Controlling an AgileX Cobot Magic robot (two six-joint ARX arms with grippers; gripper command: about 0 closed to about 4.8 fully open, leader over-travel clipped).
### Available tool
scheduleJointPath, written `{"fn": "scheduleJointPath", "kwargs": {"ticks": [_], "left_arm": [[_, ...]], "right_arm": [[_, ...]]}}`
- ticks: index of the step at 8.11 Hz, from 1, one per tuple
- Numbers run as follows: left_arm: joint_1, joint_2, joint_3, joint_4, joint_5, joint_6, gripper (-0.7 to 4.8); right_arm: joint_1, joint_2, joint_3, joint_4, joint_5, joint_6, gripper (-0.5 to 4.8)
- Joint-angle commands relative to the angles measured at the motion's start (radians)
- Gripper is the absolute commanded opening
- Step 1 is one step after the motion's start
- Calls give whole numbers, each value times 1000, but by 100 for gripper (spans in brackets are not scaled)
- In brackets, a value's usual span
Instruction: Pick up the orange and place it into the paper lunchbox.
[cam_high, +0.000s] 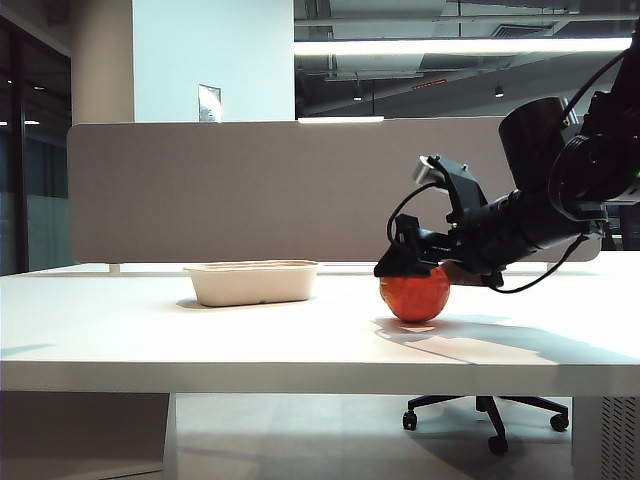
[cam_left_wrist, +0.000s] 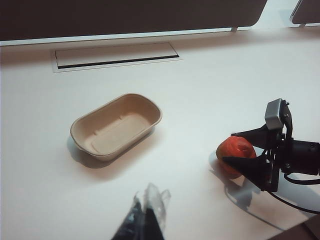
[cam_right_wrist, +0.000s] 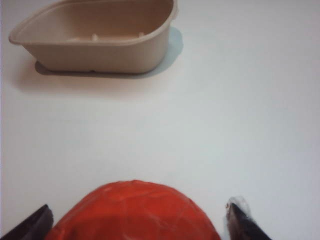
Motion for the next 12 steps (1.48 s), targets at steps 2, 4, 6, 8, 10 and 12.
{"fn": "scheduleJointPath", "kwargs": {"ticks": [2, 4, 6, 8, 10, 12], "left_arm": [[1, -2, 6, 13, 5, 4, -7], [1, -2, 6, 13, 5, 4, -6], [1, -2, 6, 13, 5, 3, -7], [1, -2, 6, 13, 5, 4, -7], [1, -2, 6, 13, 5, 4, -7], [1, -2, 6, 13, 5, -4, -7]], "right_arm": [[2, 10, 6, 4, 39, -5, 283], [2, -24, 8, 70, 23, -1, 283], [18, -39, 245, -90, 10, -1, 284], [99, 112, 658, -179, 17, -5, 284], [158, 279, 885, -214, 55, -6, 284], [183, 496, 1154, -276, 81, -6, 284]]}}
